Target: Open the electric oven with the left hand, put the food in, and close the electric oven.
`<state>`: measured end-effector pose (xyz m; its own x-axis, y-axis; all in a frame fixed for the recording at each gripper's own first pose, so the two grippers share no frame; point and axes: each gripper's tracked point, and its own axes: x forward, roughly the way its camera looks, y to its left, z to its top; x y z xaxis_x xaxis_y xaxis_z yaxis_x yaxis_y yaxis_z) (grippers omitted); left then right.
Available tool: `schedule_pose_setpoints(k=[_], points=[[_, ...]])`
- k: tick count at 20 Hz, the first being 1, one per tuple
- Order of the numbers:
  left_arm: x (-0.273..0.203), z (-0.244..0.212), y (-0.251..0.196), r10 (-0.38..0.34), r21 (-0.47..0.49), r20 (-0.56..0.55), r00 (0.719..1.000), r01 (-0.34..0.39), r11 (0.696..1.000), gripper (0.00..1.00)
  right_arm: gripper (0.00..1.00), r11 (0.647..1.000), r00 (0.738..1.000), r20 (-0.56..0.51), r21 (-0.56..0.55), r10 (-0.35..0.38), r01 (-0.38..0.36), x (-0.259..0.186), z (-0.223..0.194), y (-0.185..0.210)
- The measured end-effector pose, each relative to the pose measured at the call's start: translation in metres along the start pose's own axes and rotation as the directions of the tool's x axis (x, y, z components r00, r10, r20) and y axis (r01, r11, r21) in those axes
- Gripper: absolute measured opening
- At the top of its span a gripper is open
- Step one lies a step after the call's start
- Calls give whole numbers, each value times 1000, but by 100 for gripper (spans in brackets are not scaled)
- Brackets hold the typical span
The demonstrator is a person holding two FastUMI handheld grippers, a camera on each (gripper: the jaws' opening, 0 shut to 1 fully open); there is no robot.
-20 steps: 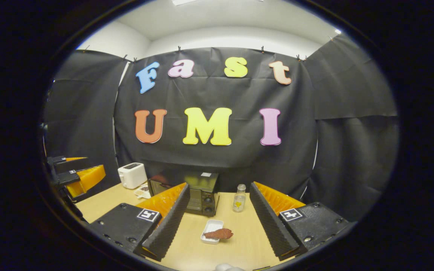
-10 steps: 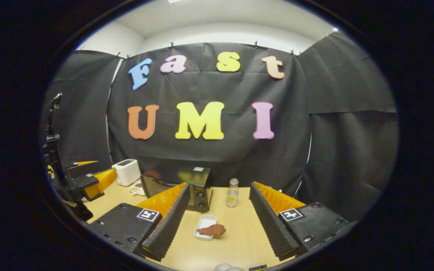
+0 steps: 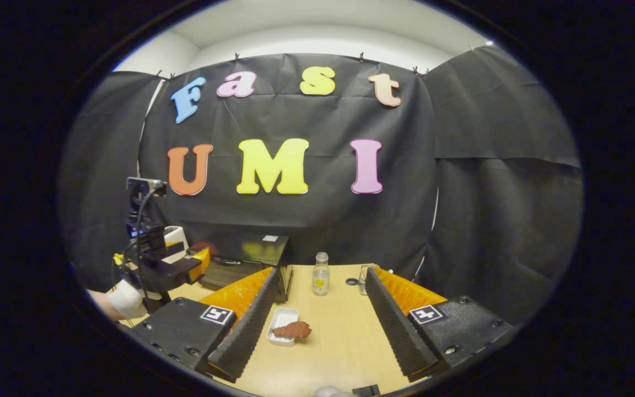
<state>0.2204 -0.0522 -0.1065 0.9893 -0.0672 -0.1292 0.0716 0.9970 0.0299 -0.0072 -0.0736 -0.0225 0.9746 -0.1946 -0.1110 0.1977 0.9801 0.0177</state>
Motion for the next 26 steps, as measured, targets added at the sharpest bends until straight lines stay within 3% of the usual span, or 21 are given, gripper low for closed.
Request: schedule_pose_setpoints(k=[5,10,18,26], points=[[58,-28,2,4,-1,-60,998,-4,1000,97,100,1000,999,-38,-9,-22,21,-5,-10,-2],[87,-50,5,-5,-27,-124,992,2,1000,97,100,999,997,-69,-7,-32,32,-9,-19,-3],[78,-53,5,-12,-43,-167,986,5,999,98,100,1000,997,-71,18,-17,19,-14,-21,3],[28,-76,2,-16,-23,-189,982,12,1000,97,100,1000,997,-78,29,4,-2,-30,-28,5]])
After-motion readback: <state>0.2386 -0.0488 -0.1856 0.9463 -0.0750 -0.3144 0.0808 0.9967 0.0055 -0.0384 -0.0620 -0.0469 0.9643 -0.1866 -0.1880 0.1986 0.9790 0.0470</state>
